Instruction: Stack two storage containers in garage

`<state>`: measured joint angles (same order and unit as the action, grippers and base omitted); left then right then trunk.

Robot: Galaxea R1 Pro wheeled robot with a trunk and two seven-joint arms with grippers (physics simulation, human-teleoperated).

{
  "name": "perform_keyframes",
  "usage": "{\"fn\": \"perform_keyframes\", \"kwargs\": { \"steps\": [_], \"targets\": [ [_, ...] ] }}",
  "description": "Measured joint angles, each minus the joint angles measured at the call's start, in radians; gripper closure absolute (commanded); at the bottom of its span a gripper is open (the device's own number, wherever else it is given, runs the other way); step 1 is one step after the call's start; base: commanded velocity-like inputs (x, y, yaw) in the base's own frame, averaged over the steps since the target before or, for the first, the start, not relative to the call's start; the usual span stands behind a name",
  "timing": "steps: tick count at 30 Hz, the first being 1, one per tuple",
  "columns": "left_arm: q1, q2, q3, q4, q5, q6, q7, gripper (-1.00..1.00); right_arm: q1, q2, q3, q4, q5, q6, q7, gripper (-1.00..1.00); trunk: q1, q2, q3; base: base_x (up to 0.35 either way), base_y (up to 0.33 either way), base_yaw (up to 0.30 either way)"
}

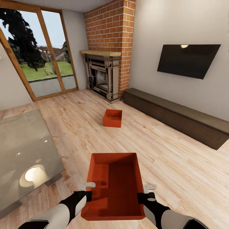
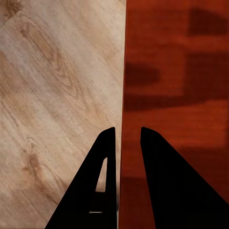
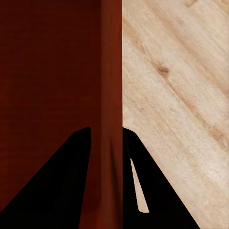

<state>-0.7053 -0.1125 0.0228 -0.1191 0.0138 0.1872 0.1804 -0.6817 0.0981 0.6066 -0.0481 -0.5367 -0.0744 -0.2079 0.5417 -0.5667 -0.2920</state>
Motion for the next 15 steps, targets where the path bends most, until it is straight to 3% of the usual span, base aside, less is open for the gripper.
{"fn": "perform_keyframes", "kwargs": {
  "steps": [15],
  "targets": [
    [0.0,0.0,0.0,0.0,0.0,0.0,0.0,1.0,0.0,0.0,0.0,0.0,0.0,0.0,0.0,1.0,0.0,0.0,0.023,0.0,0.0,0.0]
  ]
}}
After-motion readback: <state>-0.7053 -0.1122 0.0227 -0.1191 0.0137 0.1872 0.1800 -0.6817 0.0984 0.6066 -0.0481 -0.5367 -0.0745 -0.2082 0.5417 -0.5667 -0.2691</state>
